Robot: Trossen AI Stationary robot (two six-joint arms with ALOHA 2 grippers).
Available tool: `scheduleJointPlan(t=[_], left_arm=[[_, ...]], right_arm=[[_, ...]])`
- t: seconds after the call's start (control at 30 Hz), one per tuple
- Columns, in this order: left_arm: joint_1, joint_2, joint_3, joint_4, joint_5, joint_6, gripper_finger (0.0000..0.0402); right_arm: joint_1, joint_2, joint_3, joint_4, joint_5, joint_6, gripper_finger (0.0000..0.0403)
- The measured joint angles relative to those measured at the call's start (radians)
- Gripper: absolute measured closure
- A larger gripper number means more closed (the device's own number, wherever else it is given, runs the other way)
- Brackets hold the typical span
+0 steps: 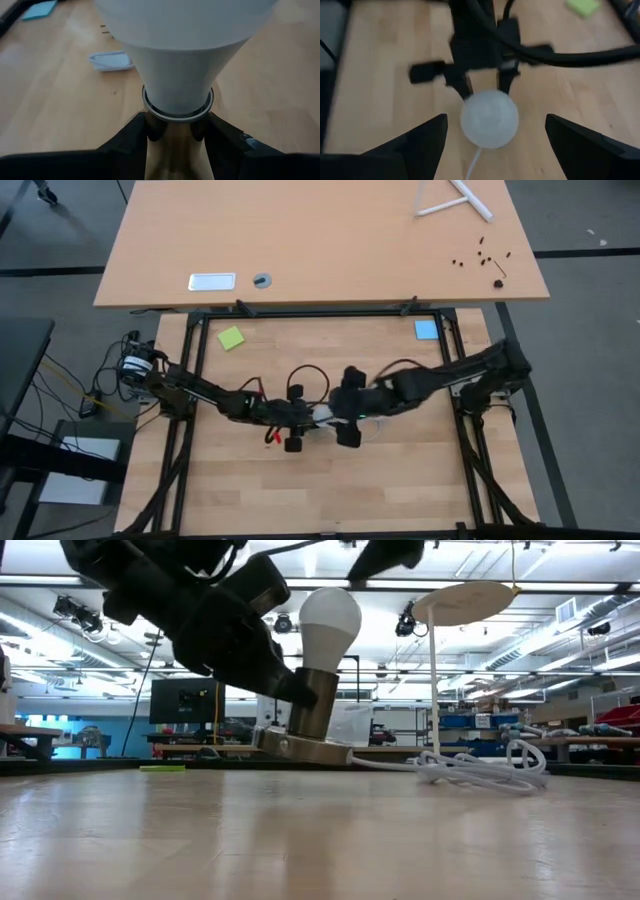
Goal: Screw lightbulb
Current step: Remove the lightbulb from the lamp
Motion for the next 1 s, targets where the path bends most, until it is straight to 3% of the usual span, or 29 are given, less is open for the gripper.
scheduleJointPlan(t=[0.1, 0.37, 0.83, 1.0], left_arm=[[0.0, -0.001, 0.017, -0.023, -0.017, 0.011, 0.0251], [0.0, -0.001, 0.046, -0.081, -0.056, 0.014, 0.0251], [-0.001, -0.002, 0.048, -0.049, -0.036, -0.009, 0.0251], [-0.001, -0.002, 0.049, -0.038, -0.021, -0.009, 0.0251]], right_arm=[[-0.018, 0.096, 0.114, -0.129, -0.029, -0.02, 0.006], [-0.026, 0.248, 0.294, -0.262, -0.06, -0.074, 0.0057], [-0.049, 0.298, 0.312, -0.288, -0.091, -0.084, 0.0059], [-0.049, 0.312, 0.312, -0.295, -0.097, -0.092, 0.0089]])
